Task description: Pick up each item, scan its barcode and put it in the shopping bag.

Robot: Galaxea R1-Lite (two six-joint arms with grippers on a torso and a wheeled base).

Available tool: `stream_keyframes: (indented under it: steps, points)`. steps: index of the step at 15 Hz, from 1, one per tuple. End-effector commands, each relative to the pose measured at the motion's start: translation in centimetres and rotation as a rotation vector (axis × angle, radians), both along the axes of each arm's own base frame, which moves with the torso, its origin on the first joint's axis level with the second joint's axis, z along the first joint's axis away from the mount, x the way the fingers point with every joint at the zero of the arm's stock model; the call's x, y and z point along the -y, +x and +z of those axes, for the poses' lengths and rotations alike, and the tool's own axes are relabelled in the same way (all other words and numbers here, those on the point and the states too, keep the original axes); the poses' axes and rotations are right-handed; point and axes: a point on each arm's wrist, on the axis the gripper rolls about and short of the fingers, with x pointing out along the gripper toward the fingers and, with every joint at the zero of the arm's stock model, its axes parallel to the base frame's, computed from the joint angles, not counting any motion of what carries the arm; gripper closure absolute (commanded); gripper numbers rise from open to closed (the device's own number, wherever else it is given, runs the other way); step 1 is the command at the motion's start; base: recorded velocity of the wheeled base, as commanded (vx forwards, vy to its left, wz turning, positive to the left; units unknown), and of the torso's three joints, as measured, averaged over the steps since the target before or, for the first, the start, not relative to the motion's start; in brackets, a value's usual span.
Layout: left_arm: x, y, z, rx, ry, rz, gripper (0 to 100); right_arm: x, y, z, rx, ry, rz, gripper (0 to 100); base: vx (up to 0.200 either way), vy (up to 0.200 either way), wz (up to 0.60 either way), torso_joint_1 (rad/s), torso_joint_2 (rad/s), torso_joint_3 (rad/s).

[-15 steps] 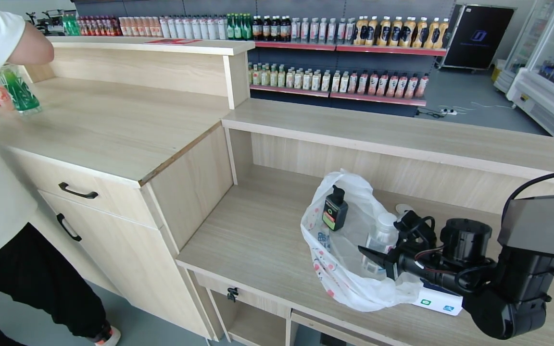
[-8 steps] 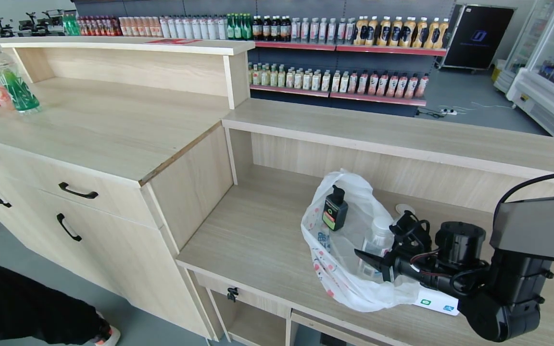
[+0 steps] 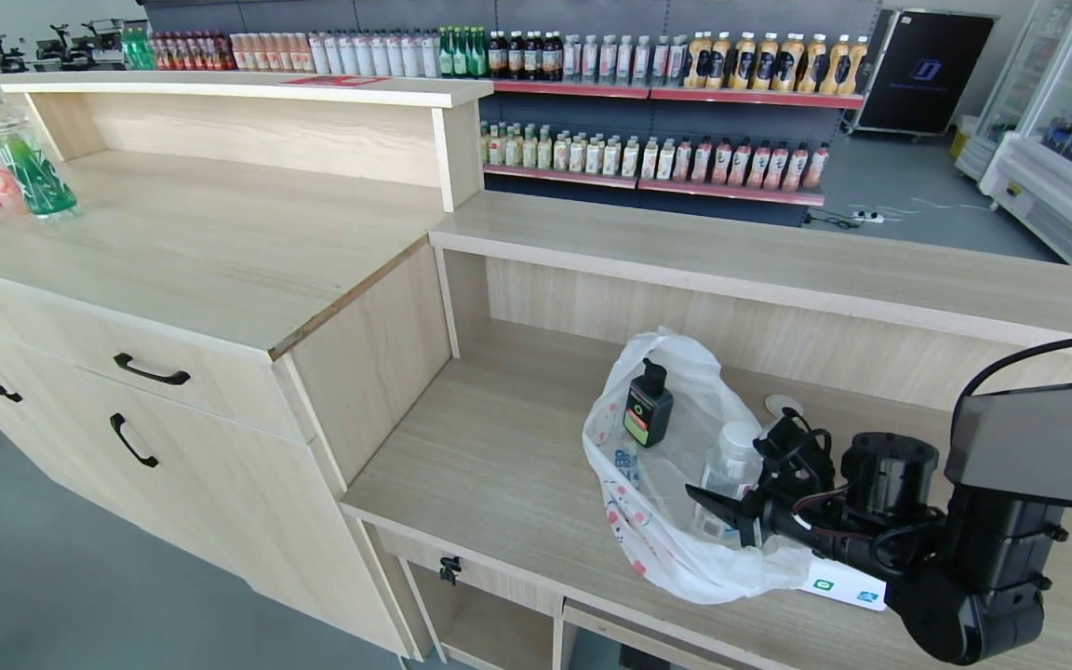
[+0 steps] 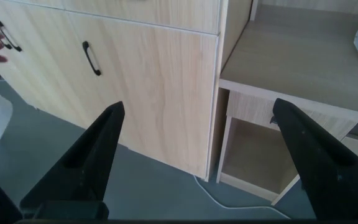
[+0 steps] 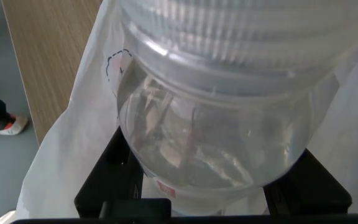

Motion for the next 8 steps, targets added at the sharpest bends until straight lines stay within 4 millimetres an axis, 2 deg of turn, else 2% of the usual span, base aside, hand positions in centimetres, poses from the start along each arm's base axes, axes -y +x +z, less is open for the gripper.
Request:
stream_keyframes:
  steps: [1,2,3,8]
  points:
    - [0.00,0.00,0.00,0.000,0.000,0.001,0,-0.01,0.00,-0.28,-0.011,-0.003,-0.001,100,0.000,0.000,0.00,0.000,0.00,0.000]
    - [0.00,0.00,0.00,0.000,0.000,0.001,0,-0.01,0.00,-0.28,-0.011,-0.003,-0.001,100,0.000,0.000,0.00,0.000,0.00,0.000]
    - [0.00,0.00,0.00,0.000,0.000,0.001,0,-0.01,0.00,-0.28,-0.011,-0.003,-0.001,0,0.000,0.000,0.00,0.000,0.00,0.000]
    - [0.00,0.00,0.00,0.000,0.000,0.001,0,-0.01,0.01,0.37,0.008,0.002,-0.003,0,0.000,0.000,0.00,0.000,0.00,0.000]
